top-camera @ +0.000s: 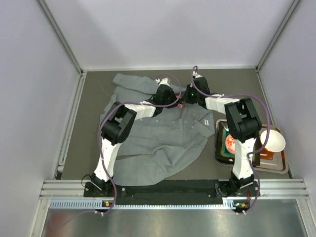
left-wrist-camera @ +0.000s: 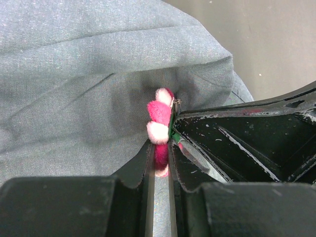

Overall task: Remove the brooch from the garment
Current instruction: Open the brooch with the flattened clothing.

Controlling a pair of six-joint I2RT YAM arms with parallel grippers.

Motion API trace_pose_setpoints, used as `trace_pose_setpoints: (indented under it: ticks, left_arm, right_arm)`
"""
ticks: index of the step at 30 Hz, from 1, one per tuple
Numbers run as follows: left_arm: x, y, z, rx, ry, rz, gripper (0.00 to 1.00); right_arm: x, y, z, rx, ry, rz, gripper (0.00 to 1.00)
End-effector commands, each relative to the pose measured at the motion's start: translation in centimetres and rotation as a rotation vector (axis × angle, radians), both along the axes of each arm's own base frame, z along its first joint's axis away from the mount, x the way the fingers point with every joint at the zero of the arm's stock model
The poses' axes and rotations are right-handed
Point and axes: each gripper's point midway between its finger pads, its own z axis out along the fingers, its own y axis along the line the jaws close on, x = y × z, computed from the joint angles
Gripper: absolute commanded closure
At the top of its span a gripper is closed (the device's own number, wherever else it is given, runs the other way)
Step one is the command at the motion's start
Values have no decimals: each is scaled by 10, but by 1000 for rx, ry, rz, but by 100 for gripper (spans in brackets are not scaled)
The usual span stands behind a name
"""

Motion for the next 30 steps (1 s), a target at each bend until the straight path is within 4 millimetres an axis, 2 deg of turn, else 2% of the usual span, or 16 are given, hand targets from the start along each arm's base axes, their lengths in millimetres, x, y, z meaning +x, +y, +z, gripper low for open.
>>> trace_pose_setpoints:
  ticks: [1, 3, 5, 6, 11, 14, 23, 30]
  left_arm:
    - [-4, -32, 39, -105, -87, -88, 100]
    - [-6, -32, 37, -104, -84, -91, 100]
    - [-6, -32, 36, -100, -79, -95, 100]
    - [-6, -32, 35, -99, -78, -95, 100]
    - [-7, -30, 35, -68, -76, -102, 100]
    - [-6, -28, 34, -41, -67, -104, 100]
    - [-3, -41, 44, -5, -70, -116, 100]
    - [-4, -48, 50, 12, -86, -132, 100]
  right_arm:
    - [-9, 31, -13, 35, 22, 99, 100]
    - [-8, 33, -11, 46, 16, 105, 100]
    - [-8, 35, -8, 53, 10, 115, 93]
    - [-7, 35, -6, 55, 3, 120, 85]
    - [-4, 29, 1, 6, -22, 120, 76]
    - [-3, 24, -2, -31, -19, 116, 72]
    - [-5, 31, -3, -98, -33, 135, 73]
    - [-5, 34, -8, -99, -20, 144, 78]
